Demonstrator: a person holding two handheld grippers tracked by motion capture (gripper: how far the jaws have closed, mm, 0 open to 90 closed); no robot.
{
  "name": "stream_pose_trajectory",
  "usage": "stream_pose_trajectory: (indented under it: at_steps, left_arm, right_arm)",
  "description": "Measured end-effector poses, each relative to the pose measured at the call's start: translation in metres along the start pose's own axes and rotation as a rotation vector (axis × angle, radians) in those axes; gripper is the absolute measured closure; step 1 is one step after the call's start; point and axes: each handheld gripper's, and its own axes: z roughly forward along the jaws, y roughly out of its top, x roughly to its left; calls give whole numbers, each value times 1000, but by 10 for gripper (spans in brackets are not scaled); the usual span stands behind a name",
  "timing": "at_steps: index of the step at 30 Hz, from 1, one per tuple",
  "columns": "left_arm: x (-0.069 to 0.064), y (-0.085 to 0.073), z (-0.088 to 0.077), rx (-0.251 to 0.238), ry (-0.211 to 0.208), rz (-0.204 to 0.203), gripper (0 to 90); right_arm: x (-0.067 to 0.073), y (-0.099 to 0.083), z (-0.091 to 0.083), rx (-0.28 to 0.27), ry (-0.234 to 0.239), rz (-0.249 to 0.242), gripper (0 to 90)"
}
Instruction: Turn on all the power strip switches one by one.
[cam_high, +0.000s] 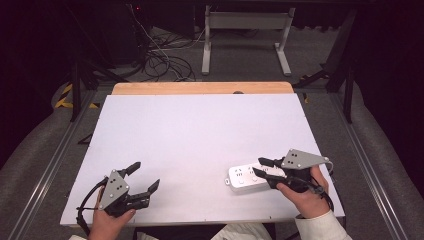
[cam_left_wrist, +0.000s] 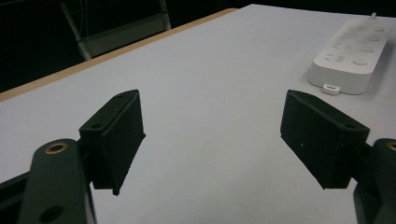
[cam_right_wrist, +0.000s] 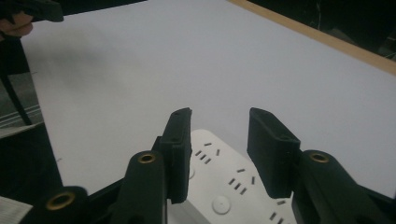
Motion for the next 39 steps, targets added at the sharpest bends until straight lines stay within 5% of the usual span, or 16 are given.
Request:
stream_pose_trajectory:
  at_steps: [1, 6, 11, 18, 24, 25, 28, 39]
  left_arm:
    - [0, 0, 0, -2, 0, 0, 221]
    - [0, 0, 0, 5, 0, 7, 221]
    - [0, 0, 0, 2, 4, 4, 221]
    - [0, 0, 0, 4, 5, 10, 221]
    - [0, 0, 0, 8, 6, 11, 221]
    - [0, 0, 1, 9, 6, 13, 221]
    - [0, 0, 1, 10, 6, 5, 221]
    - [0, 0, 2, 20, 11, 23, 221]
  right_arm:
    - [-1, 0, -1, 26, 11, 29, 659]
    - [-7, 1, -4, 53, -26, 18, 719]
    - [-16, 1, -4, 80, -47, 16, 900]
    - [-18, 2, -7, 81, -30, 47, 900]
    - [-26, -1, -6, 228, -142, 91, 900]
    - [-31, -4, -5, 273, -168, 127, 900]
    - [-36, -8, -5, 318, -181, 168, 900]
    - [-44, -18, 4, 456, -216, 196, 900]
